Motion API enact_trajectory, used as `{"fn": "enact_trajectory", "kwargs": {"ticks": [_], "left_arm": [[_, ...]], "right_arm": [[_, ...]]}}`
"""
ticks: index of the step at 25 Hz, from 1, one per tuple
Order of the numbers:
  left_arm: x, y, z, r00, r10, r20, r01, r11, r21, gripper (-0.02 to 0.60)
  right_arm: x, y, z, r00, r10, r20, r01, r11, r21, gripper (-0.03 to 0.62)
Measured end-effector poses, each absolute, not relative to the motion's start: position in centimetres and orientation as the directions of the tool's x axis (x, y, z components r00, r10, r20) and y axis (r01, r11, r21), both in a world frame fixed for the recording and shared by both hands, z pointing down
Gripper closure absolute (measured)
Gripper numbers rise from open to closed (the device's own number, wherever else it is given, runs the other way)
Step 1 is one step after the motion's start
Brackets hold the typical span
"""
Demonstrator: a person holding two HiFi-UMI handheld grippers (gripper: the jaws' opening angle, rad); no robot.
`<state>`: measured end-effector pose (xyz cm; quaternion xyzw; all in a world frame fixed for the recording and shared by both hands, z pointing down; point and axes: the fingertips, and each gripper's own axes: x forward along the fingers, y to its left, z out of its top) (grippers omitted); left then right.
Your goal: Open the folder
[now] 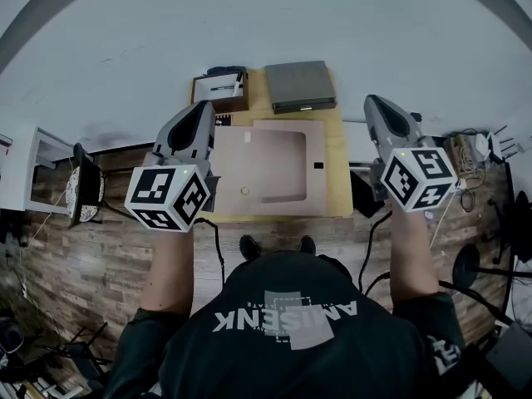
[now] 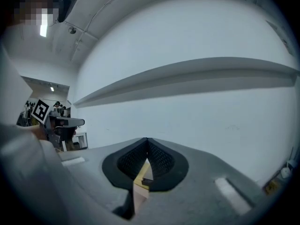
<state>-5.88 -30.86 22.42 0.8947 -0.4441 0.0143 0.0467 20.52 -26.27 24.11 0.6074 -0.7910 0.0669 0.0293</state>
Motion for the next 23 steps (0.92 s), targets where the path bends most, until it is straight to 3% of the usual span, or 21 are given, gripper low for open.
{"fn": "enact_trajectory", "kwargs": {"ticks": [17, 23], "left_arm": [[-5.5, -31.5, 22.1, 0.596, -0.801, 0.059, -0.803, -0.595, 0.034, 0.581], [-5.3, -31.1, 21.7, 0.566, -0.823, 0.053, -0.818, -0.568, -0.087, 0.581]], "right_arm": [[19.4, -26.9, 23.7, -0.267, -0.954, 0.136, -0.963, 0.261, -0.059, 0.588], [19.9, -27.1, 23.6, -0.249, -0.959, 0.136, -0.968, 0.241, -0.071, 0.588]]}}
